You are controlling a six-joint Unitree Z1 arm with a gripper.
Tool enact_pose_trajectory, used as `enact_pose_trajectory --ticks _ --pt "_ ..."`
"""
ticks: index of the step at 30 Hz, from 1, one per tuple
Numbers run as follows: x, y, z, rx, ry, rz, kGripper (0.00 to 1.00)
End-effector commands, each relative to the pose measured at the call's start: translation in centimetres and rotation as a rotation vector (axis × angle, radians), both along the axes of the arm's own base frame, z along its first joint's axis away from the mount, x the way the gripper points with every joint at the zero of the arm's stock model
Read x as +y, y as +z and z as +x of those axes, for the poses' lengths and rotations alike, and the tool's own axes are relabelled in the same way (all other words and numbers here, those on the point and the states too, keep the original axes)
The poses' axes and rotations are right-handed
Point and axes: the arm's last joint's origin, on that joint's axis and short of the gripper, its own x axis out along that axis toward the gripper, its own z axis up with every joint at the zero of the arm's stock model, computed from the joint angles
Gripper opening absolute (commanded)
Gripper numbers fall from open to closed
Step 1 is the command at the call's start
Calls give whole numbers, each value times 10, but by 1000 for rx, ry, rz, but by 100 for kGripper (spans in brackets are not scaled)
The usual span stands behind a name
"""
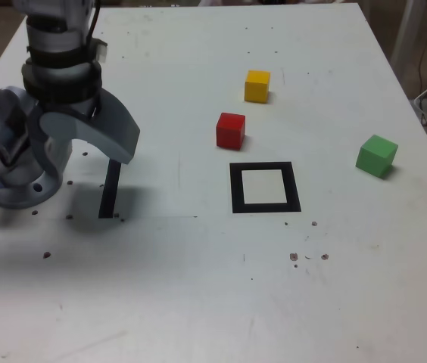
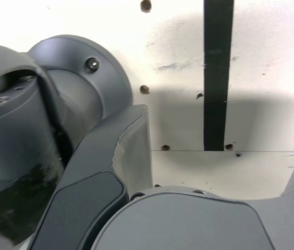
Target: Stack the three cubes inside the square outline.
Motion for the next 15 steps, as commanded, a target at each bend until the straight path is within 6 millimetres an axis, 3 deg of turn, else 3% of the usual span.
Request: enact_pose_trajectory --ticks 1,15 --pt "0 -1 -1 -11 -4 -4 100" --pt "1 0 -2 -14 -9 9 100"
